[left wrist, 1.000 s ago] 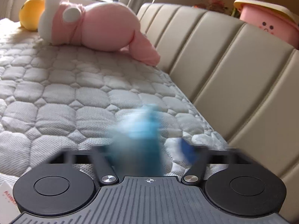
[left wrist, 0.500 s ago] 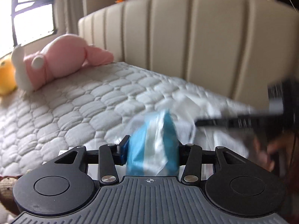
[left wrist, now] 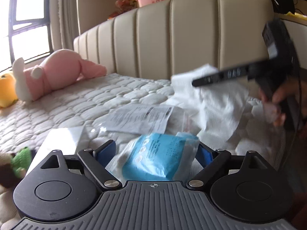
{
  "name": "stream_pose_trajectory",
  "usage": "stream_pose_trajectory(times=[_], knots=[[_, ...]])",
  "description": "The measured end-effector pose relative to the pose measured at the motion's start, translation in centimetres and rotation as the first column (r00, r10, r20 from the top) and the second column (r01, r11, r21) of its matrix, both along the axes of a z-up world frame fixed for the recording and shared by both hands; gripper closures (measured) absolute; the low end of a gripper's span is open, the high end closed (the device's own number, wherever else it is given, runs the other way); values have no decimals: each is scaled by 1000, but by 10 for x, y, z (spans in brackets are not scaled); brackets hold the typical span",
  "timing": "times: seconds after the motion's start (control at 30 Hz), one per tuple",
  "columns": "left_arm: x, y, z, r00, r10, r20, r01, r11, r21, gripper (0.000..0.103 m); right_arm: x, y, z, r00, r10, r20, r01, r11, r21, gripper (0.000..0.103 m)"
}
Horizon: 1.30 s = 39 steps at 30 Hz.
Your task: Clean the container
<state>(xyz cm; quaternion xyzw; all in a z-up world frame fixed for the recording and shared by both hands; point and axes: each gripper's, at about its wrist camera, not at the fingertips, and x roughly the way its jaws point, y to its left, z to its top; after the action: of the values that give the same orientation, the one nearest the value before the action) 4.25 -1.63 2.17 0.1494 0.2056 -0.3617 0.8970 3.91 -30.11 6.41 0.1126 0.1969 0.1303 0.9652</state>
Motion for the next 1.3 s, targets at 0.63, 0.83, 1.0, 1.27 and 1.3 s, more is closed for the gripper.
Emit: stream_pose_trajectory(times=[0.63, 0.83, 1.0, 1.27, 1.3], knots=[[1, 44, -9, 975, 149, -164, -162, 984, -73, 10, 11, 104, -2, 949, 309, -63, -309, 951, 1, 89], [26, 63, -3, 888, 131, -442, -258, 935, -242, 9, 13, 60, -20, 990, 122, -68, -127, 989, -77, 88], [56, 67, -14, 748, 79, -659, -416, 829, -372, 3, 9, 32, -28, 999, -21, -31, 16, 990, -137, 81], [77, 70, -36, 559, -4, -829, -677, 576, -459, 0, 4, 5, -52, 995, -54, -82, 46, 995, -88, 80], [82, 70, -40, 543, -18, -840, -693, 555, -460, 0, 4, 5, -54, 995, -53, -85, 46, 996, -83, 80]])
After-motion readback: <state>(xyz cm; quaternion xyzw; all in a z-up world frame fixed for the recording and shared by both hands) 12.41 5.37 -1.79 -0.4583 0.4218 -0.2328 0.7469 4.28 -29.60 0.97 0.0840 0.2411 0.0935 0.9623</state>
